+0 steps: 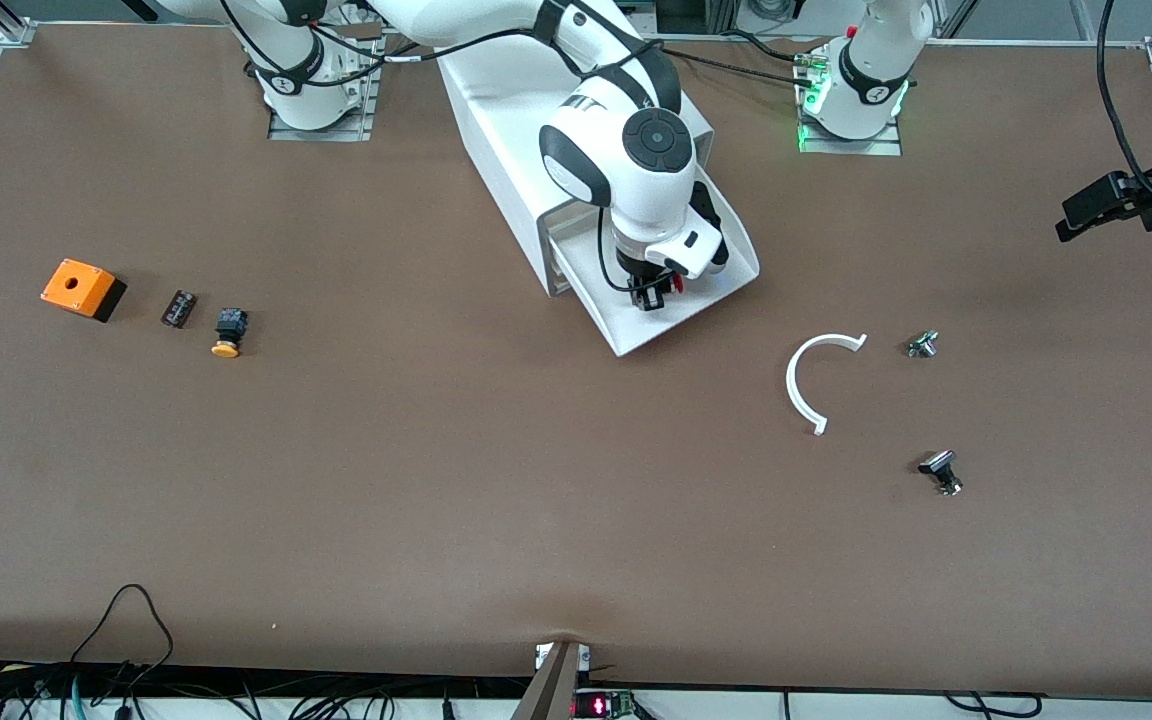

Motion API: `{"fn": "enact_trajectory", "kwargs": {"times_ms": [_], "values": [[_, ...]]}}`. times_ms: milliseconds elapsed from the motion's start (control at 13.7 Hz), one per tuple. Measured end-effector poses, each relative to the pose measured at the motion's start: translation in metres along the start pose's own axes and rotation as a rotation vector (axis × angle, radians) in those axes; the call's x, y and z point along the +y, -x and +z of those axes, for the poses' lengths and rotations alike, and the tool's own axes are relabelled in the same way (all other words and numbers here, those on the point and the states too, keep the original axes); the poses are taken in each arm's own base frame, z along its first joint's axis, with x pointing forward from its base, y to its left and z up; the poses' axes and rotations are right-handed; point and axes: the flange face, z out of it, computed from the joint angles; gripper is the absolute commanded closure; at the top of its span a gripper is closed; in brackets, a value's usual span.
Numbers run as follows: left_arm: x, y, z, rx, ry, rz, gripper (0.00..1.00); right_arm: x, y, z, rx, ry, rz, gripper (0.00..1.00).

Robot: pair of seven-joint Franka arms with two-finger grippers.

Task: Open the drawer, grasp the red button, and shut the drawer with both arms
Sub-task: 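Lift the red button out of the drawer with the right gripper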

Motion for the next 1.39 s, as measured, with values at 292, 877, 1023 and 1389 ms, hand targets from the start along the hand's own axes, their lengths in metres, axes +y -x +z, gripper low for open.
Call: {"fn": "enact_trajectory", "kwargs": {"times_ms": [292, 877, 1023, 1389], "values": [[0.000, 0.000, 0.000, -0.002, 0.000, 0.000, 0.00, 0.000, -0.001, -0.003, 0.004, 0.005, 0.001, 0.76], [0.000, 0.001, 0.000, -0.005, 0.000, 0.000, 0.00, 0.006, 0.008, -0.089, 0.067, 0.091, 0.100, 0.76], [0.000, 0.001, 0.000, -0.005, 0.000, 0.000, 0.00, 0.016, 0.026, -0.110, 0.059, 0.121, 0.128, 0.76], [0.008, 0.001, -0.001, -0.003, -0.002, 0.016, 0.00, 0.040, 0.079, -0.161, 0.051, 0.172, 0.224, 0.76]]}}
